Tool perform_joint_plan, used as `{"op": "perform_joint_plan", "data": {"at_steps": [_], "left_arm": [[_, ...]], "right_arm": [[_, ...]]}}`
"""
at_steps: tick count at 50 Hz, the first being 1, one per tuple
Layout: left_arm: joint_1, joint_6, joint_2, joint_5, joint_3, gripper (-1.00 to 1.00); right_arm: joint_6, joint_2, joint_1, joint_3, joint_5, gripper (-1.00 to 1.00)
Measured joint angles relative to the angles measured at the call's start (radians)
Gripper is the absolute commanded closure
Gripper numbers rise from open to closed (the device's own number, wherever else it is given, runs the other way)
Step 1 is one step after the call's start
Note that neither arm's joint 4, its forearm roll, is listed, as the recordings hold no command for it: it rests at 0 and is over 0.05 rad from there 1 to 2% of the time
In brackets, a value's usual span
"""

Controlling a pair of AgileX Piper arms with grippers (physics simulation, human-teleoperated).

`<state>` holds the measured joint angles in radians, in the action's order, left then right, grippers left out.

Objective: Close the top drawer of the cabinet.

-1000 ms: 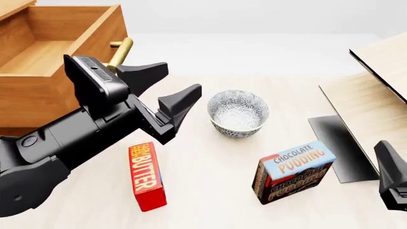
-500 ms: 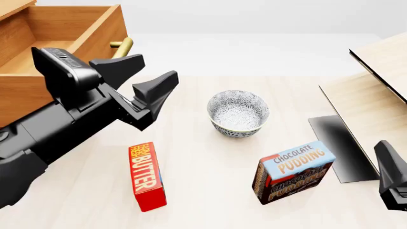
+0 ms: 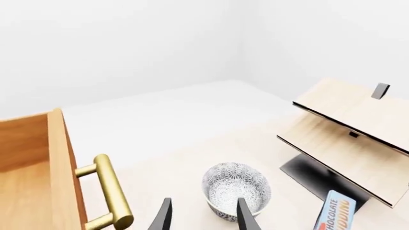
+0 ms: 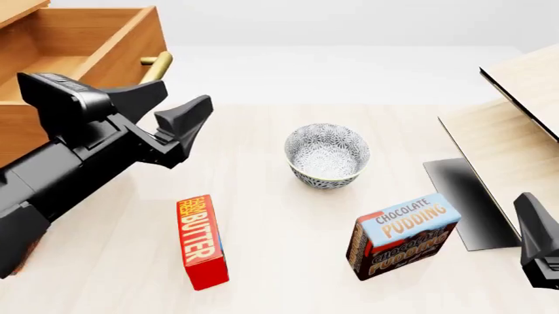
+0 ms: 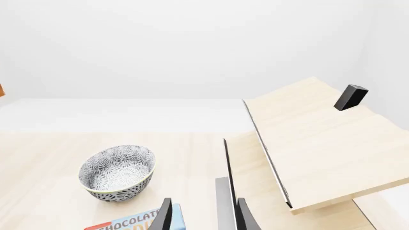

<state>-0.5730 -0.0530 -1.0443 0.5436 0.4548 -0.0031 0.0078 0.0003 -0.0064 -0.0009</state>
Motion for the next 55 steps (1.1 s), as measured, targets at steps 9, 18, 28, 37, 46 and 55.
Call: {"op": "perform_joint_plan", "data": {"at_steps": [9, 18, 28, 37, 46, 55], "left_arm": [[0.023, -0.008, 0.011, -0.009, -0.009, -1.0], [0.05, -0.016, 0.023, -0.015, -0.018, -1.0], [0.085, -0.023, 0.032, -0.021, -0.023, -1.0], [0.117, -0.033, 0.044, -0.032, -0.026, -1.0], [0.147, -0.04, 0.049, -0.038, -0.028, -1.0], [0.181, -0.043, 0.045, -0.035, -0.031, -1.0]], "right_arm": [[0.0, 0.0, 0.0, 0.0, 0.0, -1.0], [0.0, 0.0, 0.0, 0.0, 0.0, -1.0], [0.0, 0.0, 0.0, 0.0, 0.0, -1.0], [0.0, 0.0, 0.0, 0.0, 0.0, -1.0], [0.0, 0.0, 0.0, 0.0, 0.0, -1.0], [0.0, 0.0, 0.0, 0.0, 0.0, -1.0]]}}
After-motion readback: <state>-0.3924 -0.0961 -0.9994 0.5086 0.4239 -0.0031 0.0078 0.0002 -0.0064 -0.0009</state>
